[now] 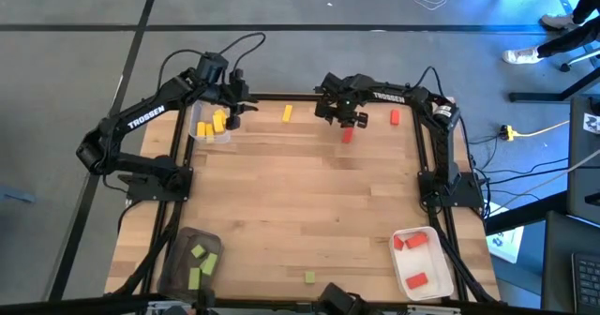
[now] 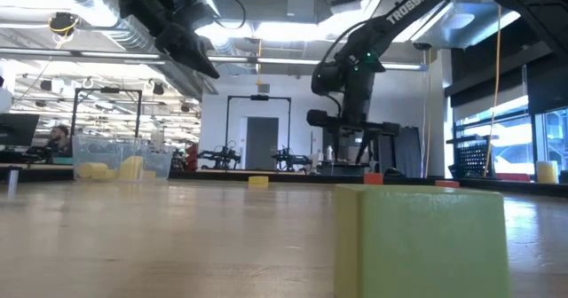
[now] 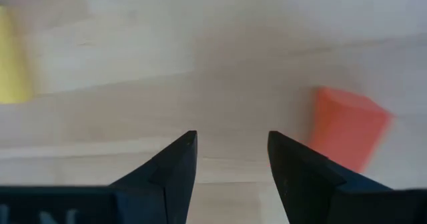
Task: Sort & place blocks by color
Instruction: Put the orange block into the white bin
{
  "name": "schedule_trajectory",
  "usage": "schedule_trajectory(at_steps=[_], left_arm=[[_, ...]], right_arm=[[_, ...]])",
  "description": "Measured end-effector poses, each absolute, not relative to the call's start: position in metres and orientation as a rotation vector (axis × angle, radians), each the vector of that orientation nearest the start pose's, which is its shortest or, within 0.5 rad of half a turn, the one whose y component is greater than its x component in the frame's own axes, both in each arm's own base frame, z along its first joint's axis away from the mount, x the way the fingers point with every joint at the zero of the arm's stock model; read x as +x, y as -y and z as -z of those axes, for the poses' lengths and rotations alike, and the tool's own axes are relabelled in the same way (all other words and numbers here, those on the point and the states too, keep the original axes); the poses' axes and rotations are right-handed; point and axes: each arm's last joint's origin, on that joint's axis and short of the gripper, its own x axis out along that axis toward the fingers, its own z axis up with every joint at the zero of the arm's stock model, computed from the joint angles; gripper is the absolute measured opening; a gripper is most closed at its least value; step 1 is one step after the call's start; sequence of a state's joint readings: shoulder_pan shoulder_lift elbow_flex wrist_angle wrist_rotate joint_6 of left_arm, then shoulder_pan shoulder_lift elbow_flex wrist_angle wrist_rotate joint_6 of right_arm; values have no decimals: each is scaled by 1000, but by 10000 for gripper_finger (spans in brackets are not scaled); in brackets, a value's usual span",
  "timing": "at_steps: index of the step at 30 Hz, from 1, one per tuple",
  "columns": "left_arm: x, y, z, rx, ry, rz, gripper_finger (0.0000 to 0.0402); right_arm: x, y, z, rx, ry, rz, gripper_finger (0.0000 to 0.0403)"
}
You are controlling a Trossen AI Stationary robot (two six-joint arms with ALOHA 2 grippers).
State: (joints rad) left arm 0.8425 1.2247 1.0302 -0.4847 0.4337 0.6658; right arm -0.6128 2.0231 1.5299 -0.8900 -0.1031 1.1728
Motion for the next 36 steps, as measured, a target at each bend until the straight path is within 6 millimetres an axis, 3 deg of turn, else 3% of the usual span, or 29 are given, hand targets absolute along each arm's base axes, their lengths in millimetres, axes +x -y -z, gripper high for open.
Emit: schedule_trajectory(at_steps=[6, 12, 20, 31, 36], left_arm=[[179, -183, -304, 232, -645, -193, 82], [179, -183, -304, 232, -649, -204, 82], [180, -184, -306, 232, -642, -232, 82], [180, -185, -306, 228, -638, -244, 82], [180, -185, -306, 230, -644, -254, 82]], right_arm=[[340, 227, -187, 1517, -832, 1106, 184], [348, 220, -199, 1639, -718, 1257, 184], [325, 205, -217, 1522, -924, 1601, 184], [320, 212, -213, 1492, -942, 1602, 184], [321, 216, -197, 1502, -1004, 1629, 184]])
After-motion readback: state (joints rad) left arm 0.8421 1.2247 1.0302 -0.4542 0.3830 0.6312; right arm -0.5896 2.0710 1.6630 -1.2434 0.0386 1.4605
